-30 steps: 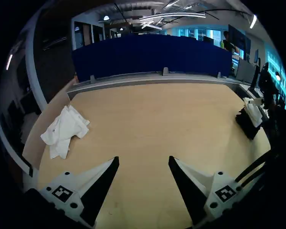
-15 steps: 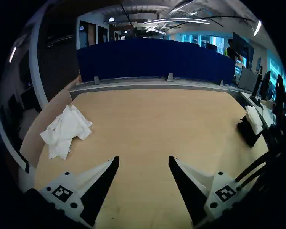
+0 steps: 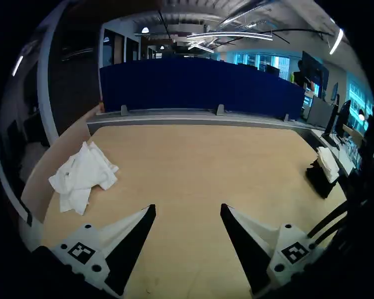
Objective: Fold towel
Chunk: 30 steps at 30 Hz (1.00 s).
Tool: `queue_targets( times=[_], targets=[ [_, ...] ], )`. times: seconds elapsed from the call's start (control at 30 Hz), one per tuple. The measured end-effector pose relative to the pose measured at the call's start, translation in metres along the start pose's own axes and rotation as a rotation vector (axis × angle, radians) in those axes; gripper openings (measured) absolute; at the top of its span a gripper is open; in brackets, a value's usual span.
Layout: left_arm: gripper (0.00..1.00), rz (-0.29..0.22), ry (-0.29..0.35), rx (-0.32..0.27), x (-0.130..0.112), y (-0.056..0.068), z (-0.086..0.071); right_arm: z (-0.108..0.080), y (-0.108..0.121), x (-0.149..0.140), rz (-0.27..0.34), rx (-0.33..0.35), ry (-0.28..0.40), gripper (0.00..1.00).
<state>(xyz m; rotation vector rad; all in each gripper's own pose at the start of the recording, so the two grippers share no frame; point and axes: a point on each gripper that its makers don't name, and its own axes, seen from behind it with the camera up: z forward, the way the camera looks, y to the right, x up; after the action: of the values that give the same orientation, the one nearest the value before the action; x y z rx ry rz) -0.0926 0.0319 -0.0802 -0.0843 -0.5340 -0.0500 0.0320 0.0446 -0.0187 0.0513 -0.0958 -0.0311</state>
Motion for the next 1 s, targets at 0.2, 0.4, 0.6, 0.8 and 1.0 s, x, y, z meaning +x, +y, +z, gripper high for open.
queue_targets(
  times=[0.2,0.4,0.6,0.8,1.0],
  targets=[
    [0.96,-0.007,0.046,-0.007,0.013,-0.005,0.005,-0.002,-0.027,-0.004,-0.010,0.006,-0.004,1.00],
    [0.96,-0.038,0.170,-0.004,0.042,-0.012,0.007,-0.004,-0.054,-0.001,0.007,0.015,0.005,1.00],
    [0.96,-0.058,0.320,0.016,0.082,-0.025,0.008,-0.004,-0.078,0.008,0.028,0.021,0.026,1.00],
    [0.96,-0.053,0.397,0.054,0.103,-0.043,0.017,-0.001,-0.107,0.005,0.059,0.037,0.025,1.00],
    [0.96,-0.022,0.480,0.056,0.120,-0.044,0.014,0.002,-0.121,0.008,0.063,0.045,0.018,1.00]
  ],
)
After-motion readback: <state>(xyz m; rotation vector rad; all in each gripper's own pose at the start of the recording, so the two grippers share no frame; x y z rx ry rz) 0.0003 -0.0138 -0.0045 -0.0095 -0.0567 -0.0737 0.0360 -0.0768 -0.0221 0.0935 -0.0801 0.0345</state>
